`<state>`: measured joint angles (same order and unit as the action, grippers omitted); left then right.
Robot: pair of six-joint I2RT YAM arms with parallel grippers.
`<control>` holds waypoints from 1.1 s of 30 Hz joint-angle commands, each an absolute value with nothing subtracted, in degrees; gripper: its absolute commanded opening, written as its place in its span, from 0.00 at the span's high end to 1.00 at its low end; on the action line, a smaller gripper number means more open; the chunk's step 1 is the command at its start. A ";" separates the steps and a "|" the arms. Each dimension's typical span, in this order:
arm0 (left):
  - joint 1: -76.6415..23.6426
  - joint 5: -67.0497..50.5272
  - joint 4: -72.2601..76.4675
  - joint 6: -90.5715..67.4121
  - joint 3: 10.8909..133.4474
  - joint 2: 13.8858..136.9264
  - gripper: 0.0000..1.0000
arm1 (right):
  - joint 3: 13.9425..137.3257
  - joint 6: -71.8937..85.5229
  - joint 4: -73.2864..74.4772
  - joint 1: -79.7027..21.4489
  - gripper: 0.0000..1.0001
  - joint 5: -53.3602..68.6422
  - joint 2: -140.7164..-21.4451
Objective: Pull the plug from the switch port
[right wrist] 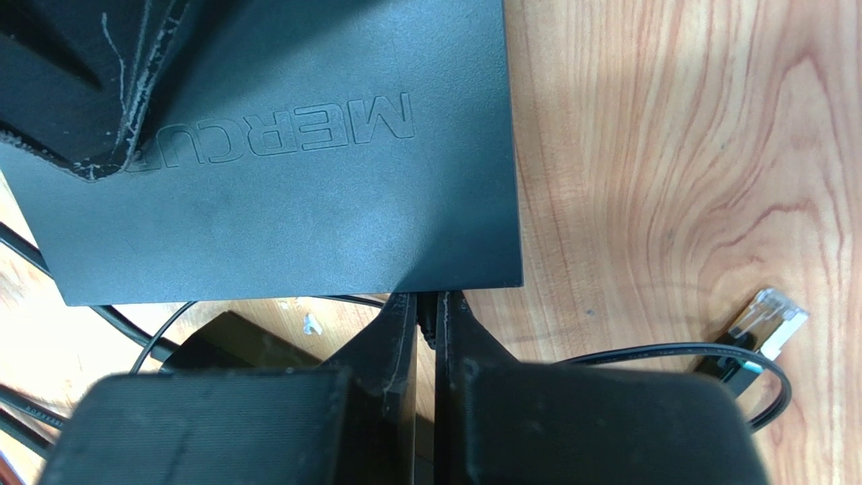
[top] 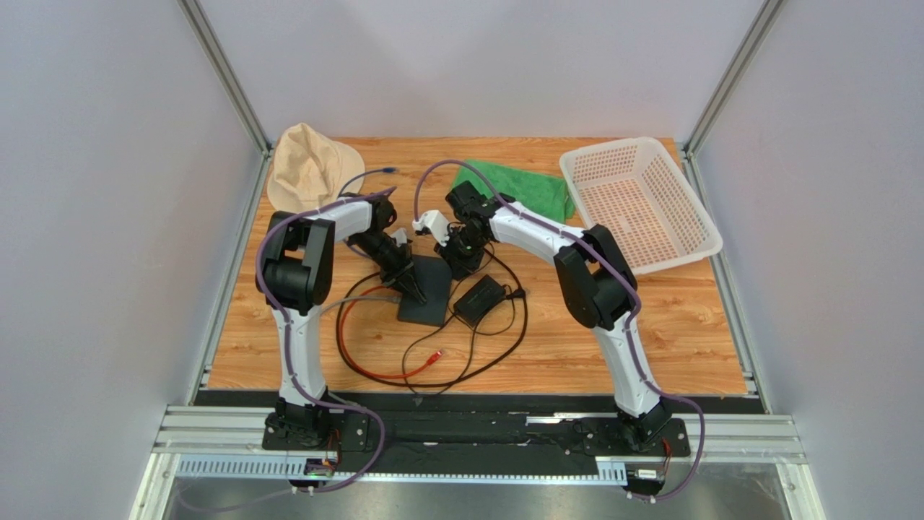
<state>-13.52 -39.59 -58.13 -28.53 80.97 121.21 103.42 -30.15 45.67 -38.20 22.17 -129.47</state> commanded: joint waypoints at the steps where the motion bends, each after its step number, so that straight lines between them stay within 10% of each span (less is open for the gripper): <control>1: -13.45 -26.90 -50.45 -26.37 81.12 124.89 1.00 | 97.65 -27.86 52.21 -38.06 1.00 18.45 -129.29; 20: -13.45 -27.58 -50.98 -23.21 85.16 123.14 1.00 | 91.66 -20.57 47.91 -37.35 1.00 21.27 -126.03; 28: -13.01 -31.82 -49.66 -19.79 86.31 113.92 0.55 | 105.98 -20.74 49.83 -37.62 1.00 22.41 -133.50; 33: -9.85 -39.71 -37.03 -27.29 72.63 106.98 0.62 | 111.09 -20.92 50.01 -37.53 1.00 24.52 -136.58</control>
<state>-12.56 -35.20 -47.66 -22.33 82.26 114.32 108.01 -21.85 49.78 -37.54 25.19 -132.16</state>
